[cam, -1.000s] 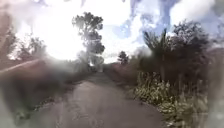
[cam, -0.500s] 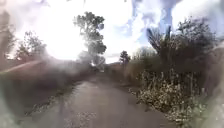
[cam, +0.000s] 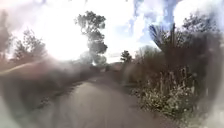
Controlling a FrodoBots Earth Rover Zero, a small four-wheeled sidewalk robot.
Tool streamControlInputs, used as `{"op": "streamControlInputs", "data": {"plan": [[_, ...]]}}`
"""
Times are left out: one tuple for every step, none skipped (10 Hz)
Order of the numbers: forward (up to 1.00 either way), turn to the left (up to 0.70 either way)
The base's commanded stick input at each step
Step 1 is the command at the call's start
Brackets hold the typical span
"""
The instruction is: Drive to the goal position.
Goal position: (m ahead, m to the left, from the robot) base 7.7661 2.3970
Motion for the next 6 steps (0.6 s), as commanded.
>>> {"op": "streamControlInputs", "data": {"plan": [[0.50,0.01],[0.50,0.01],[0.50,0.01],[0.50,0.01],[0.50,0.01],[0.50,0.01]]}}
